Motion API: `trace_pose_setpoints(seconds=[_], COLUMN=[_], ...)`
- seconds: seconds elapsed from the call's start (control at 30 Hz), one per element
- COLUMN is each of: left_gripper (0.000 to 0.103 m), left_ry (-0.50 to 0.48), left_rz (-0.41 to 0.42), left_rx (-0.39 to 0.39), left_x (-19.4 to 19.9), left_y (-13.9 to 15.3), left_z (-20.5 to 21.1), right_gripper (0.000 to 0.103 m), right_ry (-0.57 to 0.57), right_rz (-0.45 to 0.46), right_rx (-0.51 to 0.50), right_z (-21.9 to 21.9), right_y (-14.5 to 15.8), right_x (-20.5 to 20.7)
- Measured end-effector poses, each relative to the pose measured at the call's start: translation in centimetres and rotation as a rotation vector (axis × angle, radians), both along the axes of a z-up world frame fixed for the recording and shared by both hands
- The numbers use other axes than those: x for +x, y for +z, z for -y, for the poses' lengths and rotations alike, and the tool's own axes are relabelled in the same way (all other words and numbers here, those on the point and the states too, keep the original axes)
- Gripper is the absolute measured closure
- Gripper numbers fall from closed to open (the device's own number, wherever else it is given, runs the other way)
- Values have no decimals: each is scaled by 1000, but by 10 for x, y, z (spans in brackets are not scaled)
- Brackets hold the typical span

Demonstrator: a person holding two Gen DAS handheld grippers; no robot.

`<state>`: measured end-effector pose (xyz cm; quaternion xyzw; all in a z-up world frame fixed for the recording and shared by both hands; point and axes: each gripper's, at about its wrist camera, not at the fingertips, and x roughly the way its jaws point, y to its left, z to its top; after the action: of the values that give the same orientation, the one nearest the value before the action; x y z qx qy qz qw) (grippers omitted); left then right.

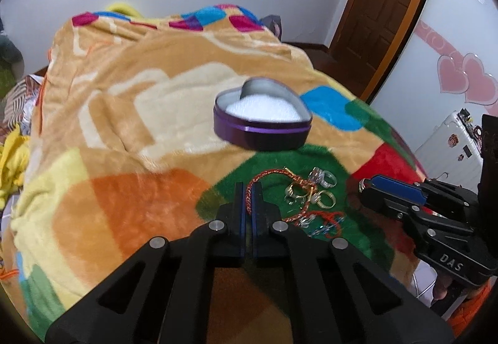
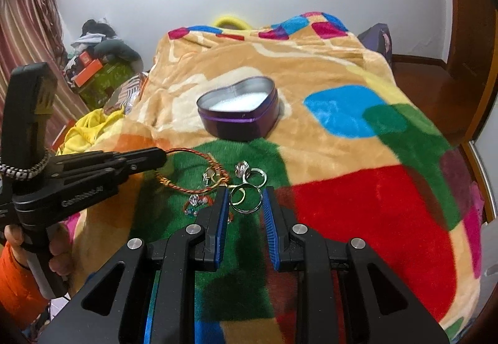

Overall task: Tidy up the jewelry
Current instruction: 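Lower the bracelet into the heart tin with the left gripper while the right drops the ring in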

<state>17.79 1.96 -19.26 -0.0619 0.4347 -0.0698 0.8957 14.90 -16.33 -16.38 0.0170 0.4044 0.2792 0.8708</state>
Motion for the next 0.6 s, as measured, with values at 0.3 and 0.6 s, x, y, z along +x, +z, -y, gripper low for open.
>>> trace_pose_setpoints(seconds=[0.3, 0.6], left_gripper=[102, 102], left_ry=[14, 26], left_rz=[100, 174], left_rx=[13, 30], left_x=[-7, 3], left_y=[38, 62], left_z=[-3, -8], right_gripper=[83, 83], right_ry=[-8, -14], right_rz=[65, 140], right_rx=[15, 21], right_z=[-1, -4], right_y=[22, 41], right_x=[0, 12])
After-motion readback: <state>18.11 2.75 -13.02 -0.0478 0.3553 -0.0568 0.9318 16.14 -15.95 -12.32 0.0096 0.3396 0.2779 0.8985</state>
